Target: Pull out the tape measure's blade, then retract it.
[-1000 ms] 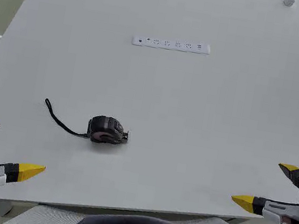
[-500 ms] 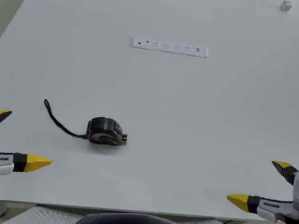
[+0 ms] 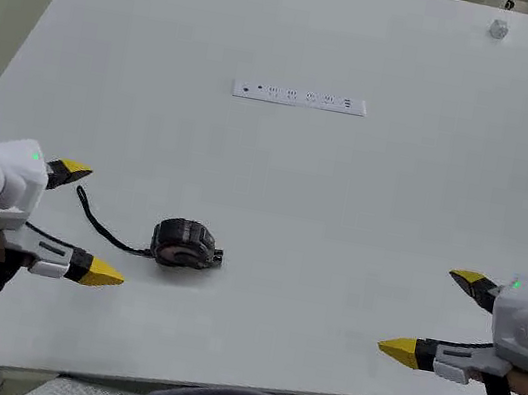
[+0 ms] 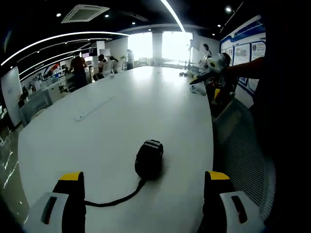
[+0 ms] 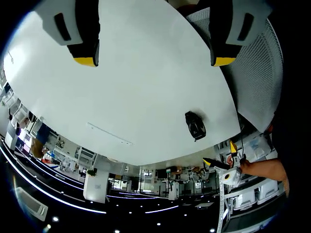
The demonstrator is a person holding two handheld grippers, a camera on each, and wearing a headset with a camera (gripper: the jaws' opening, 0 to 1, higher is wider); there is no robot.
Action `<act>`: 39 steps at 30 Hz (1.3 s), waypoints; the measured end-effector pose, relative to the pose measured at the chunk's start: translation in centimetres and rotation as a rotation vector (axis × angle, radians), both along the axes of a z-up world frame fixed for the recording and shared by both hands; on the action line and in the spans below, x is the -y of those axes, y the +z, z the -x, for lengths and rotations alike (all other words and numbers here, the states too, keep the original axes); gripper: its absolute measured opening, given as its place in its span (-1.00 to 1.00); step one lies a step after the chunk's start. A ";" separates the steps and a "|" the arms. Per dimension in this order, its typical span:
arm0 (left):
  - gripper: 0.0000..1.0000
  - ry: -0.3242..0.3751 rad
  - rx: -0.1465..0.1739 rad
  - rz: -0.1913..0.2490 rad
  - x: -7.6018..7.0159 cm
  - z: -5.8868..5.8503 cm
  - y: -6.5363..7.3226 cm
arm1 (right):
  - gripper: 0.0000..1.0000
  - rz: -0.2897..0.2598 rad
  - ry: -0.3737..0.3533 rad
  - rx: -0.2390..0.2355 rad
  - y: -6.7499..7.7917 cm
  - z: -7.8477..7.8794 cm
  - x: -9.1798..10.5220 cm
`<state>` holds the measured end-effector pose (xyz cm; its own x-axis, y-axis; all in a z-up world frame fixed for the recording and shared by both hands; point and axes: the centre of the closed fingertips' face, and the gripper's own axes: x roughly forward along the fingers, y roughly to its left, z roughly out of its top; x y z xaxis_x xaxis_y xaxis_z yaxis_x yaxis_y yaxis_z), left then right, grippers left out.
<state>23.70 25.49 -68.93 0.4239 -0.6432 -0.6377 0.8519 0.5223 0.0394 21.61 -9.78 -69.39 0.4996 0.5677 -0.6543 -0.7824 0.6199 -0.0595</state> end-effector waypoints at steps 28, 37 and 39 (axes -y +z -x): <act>0.31 -0.339 -0.142 -0.253 6.8 -2.8 -5.0 | 0.76 0.020 0.396 0.029 2.5 -5.5 -14.4; 0.00 -0.381 -0.165 -0.340 7.4 -2.6 -7.2 | 0.72 0.086 0.531 0.017 2.0 -6.0 -18.3; -0.15 -0.374 -0.184 -0.372 7.0 -2.7 -7.7 | 0.70 0.102 0.557 0.011 1.6 -6.0 -18.9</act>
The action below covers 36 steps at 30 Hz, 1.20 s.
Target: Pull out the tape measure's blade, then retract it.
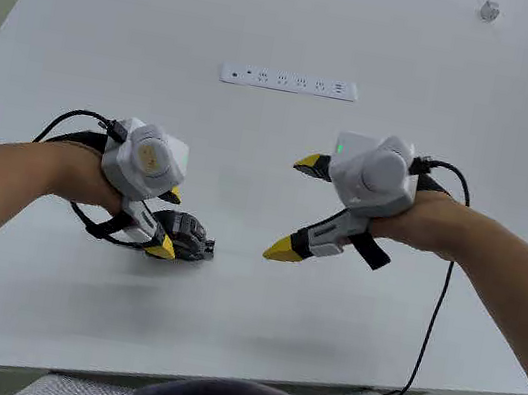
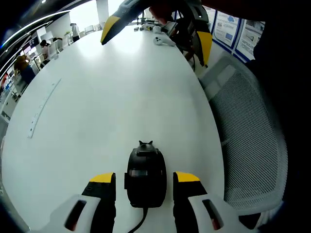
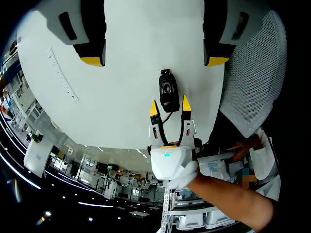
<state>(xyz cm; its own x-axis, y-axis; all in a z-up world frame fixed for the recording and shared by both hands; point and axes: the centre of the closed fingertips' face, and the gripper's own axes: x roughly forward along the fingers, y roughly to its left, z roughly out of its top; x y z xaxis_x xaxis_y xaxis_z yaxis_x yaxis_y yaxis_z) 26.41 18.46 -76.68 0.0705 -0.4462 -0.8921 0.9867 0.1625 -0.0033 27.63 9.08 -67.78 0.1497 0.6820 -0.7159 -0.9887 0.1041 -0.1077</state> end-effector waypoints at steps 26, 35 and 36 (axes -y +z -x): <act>-0.35 0.005 0.005 0.032 0.3 0.1 -1.3 | 0.01 0.243 0.199 -0.079 -8.9 0.6 -4.8; -0.35 0.010 0.000 0.053 0.4 0.0 -1.1 | -0.18 0.273 0.198 -0.131 -11.4 0.9 -5.1; -0.35 0.008 -0.002 0.051 0.4 0.0 -1.1 | -0.19 0.275 0.198 -0.129 -11.6 0.9 -5.2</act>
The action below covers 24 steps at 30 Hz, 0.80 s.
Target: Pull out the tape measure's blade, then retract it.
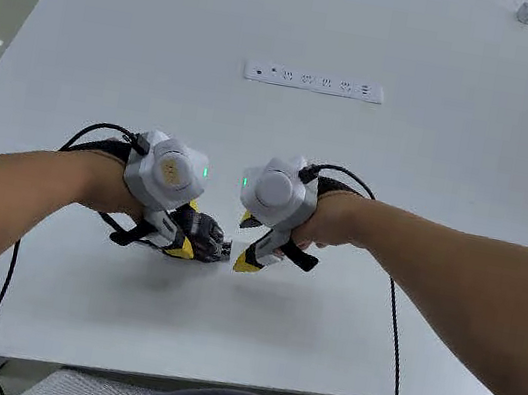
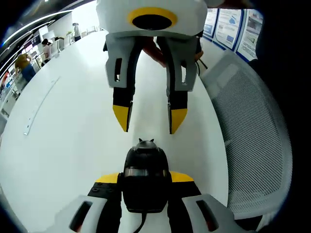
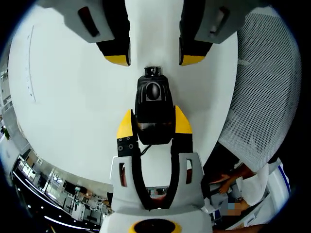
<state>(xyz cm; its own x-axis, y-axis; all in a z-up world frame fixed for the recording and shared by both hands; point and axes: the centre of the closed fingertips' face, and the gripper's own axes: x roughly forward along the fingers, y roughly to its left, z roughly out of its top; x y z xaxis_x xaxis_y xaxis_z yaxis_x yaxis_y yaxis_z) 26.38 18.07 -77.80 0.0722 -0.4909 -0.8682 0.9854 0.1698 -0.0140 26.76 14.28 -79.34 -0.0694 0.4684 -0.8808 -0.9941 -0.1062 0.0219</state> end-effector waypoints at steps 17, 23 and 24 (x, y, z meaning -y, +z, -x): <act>-0.34 0.006 0.003 0.023 -0.1 -0.3 -0.2 | -0.60 -0.025 0.022 0.013 -2.1 0.3 -1.2; -0.34 0.006 0.000 0.023 -0.1 -0.3 -0.2 | -0.66 0.007 0.044 0.066 -2.8 0.1 -1.3; -0.34 -0.001 0.001 0.021 -0.1 -0.2 -0.2 | -0.67 0.003 0.036 0.056 -2.8 0.3 -1.6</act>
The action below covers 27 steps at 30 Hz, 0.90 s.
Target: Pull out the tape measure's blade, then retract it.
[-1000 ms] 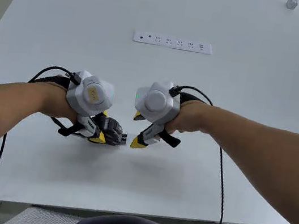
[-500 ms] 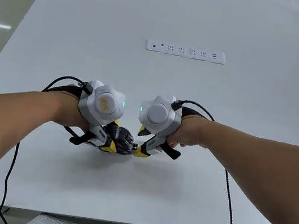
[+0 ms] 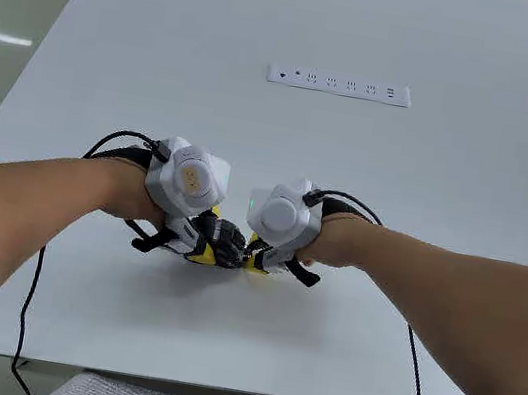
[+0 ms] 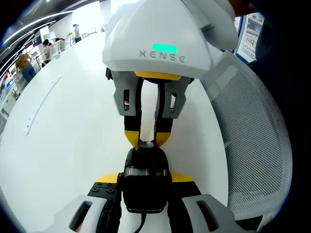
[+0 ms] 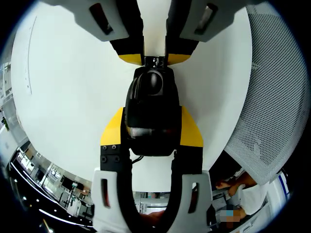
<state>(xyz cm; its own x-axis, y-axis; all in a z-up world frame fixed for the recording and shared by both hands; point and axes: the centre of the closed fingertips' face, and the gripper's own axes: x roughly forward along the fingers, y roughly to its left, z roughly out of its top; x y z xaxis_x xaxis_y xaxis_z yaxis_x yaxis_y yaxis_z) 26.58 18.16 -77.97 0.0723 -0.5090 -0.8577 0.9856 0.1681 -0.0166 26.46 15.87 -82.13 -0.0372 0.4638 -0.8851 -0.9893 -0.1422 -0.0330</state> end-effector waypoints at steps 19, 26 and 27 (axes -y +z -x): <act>-0.35 0.030 0.001 0.010 -0.1 0.0 0.1 | -0.77 -0.031 -0.029 -0.038 -0.5 -0.2 0.5; -0.35 0.037 -0.006 0.016 -0.1 0.1 0.2 | -0.78 -0.012 -0.041 -0.047 -0.4 -0.4 1.1; -0.35 0.039 -0.006 0.017 0.0 0.1 0.2 | -0.78 -0.011 -0.045 -0.047 -0.5 -0.4 1.1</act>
